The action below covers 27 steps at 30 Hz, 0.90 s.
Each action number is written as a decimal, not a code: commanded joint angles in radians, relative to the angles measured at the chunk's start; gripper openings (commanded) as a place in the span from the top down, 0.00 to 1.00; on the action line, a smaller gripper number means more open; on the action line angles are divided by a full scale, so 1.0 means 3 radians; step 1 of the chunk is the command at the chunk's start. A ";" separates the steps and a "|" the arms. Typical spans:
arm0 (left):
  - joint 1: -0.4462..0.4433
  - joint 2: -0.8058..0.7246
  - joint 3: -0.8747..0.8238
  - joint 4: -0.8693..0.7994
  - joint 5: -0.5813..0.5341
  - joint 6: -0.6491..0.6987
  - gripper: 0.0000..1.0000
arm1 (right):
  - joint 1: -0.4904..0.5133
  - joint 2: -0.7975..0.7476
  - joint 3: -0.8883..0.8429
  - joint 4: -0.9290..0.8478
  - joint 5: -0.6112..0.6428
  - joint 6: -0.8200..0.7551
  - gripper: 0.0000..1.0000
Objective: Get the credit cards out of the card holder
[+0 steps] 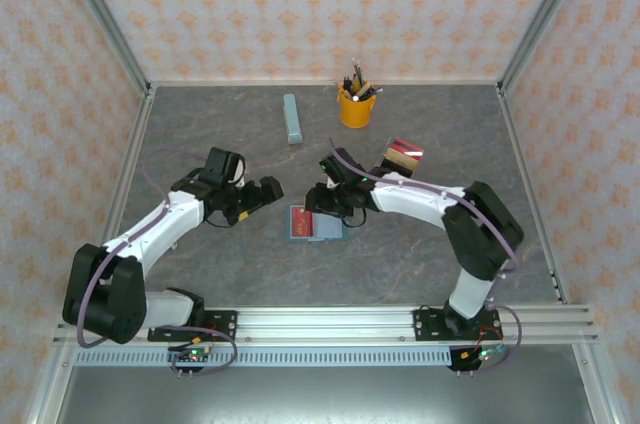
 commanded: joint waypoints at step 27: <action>-0.0414 0.0966 0.0375 0.0431 0.0123 -0.0183 0.79 | -0.0008 0.0507 0.0431 -0.0416 -0.0025 -0.0144 0.78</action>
